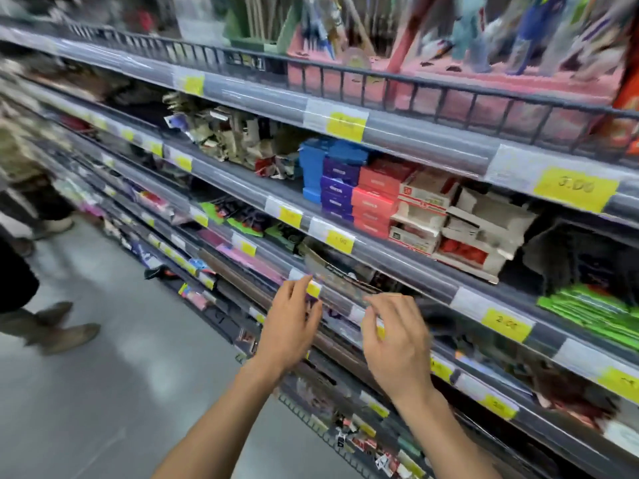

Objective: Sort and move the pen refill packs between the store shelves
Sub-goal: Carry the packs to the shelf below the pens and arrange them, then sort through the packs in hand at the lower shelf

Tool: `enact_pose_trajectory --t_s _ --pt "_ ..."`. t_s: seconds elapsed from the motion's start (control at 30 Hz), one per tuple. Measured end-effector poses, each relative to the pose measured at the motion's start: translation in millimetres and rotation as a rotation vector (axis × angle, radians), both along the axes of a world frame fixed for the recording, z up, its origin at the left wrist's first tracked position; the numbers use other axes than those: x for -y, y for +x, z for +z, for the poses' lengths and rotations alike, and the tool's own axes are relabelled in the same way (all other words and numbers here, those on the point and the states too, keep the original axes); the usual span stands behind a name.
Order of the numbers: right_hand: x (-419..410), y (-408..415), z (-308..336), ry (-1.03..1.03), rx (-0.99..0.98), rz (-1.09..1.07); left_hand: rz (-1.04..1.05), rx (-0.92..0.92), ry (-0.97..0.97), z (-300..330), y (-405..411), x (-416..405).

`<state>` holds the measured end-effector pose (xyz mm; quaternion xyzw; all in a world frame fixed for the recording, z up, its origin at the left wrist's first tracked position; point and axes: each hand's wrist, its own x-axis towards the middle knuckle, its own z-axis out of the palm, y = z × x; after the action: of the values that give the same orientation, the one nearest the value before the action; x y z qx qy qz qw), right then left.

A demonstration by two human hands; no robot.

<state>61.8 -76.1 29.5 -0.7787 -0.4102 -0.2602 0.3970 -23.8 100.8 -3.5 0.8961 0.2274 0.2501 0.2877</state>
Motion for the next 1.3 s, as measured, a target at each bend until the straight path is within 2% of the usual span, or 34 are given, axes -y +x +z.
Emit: enact_pose_trajectory --t_s 0.1,0.2,0.4,0.5,0.6,0.73,0.93,1.0,1.07,1.13,1.23,1.3 --pt "-88.1 -3.2 -26.9 -0.153 -0.056 0.037 0.073 -0.206 -0.034 -24.3 -16.2 -89.3" --pt "-174.2 3.6 -46.7 -0.311 -0.108 0.013 0.071 -0.36 0.046 -37.9 -16.6 -172.0" --pt "-296.0 26.1 -54.9 -0.599 -0.372 -0.114 -0.095 -0.483 0.217 -41.3 8.8 -276.9" --pt "-335.2 29.8 -55.1 -0.649 -0.359 -0.108 -0.091 -0.477 0.334 -39.7 26.5 -315.4" --pt "-373.6 36.0 -59.5 -0.731 -0.321 -0.083 -0.093 -0.562 0.421 -41.3 43.8 -347.9" --pt "-412.7 45.4 -68.7 -0.748 -0.294 -0.169 -0.189 -0.643 0.447 -53.8 52.3 -366.8" --pt "-441.7 50.2 -74.1 -0.841 -0.371 -0.27 -0.288 -0.55 0.382 -49.7 42.8 -388.4" --pt "-446.9 45.3 -73.6 -0.836 -0.345 -0.332 -0.324 -0.396 0.359 -42.7 41.6 -398.9" --pt "-455.2 40.1 -74.5 -0.811 -0.312 -0.396 -0.328 -0.169 0.44 -41.6 46.7 -416.6" --pt "-462.3 37.6 -77.3 -0.781 -0.319 -0.424 -0.263 -0.051 0.51 -40.8 54.7 -437.1" --pt "-466.3 36.1 -78.9 -0.738 -0.345 -0.435 -0.132 -0.179 0.438 -33.1 72.8 -464.3" --pt "-470.0 36.3 -75.7 -0.753 -0.381 -0.43 -0.089 -0.418 0.33 -28.1 87.6 -473.0"
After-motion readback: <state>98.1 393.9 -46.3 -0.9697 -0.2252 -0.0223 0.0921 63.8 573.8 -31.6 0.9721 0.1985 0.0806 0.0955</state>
